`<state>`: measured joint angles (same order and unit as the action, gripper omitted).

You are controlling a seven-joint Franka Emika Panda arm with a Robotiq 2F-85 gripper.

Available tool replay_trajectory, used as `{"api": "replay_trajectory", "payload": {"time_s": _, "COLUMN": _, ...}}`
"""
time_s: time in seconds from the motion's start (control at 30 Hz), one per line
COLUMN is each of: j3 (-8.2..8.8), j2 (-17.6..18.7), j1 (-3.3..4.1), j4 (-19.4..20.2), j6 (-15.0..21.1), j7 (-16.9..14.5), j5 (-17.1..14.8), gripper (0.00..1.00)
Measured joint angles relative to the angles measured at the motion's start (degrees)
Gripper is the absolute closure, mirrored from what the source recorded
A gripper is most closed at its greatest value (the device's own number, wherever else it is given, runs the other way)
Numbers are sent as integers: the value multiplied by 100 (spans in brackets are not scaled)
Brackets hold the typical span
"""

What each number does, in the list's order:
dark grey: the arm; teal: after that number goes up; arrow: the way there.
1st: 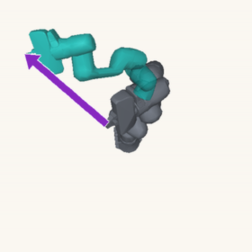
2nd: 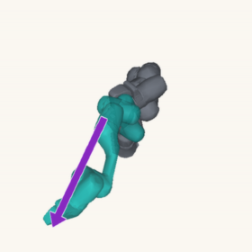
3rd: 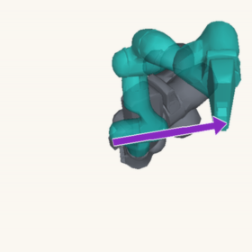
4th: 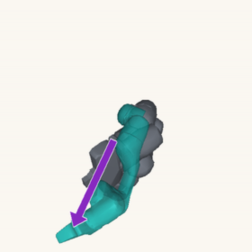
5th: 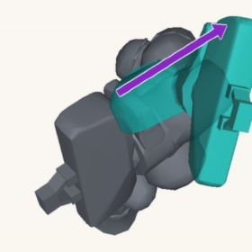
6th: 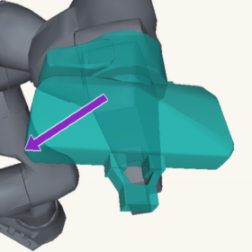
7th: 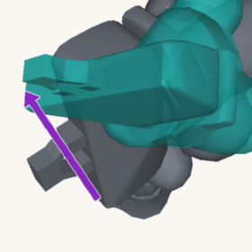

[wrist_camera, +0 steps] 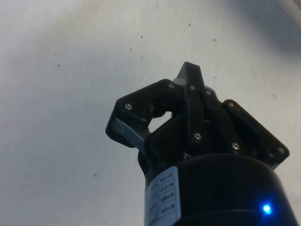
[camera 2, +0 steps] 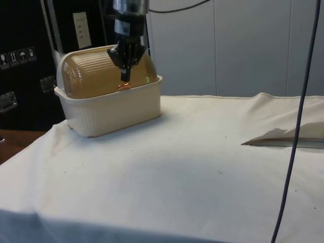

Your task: Open the lid, then close it.

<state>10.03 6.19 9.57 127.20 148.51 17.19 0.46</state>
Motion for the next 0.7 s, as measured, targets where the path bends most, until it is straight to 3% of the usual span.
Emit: {"api": "replay_trajectory", "payload": {"time_s": 0.7, "j3": 17, "j2": 229, "j1": 0, "j4": 132, "j6": 556, "j7": 498, "j5": 6, "gripper": 100}}
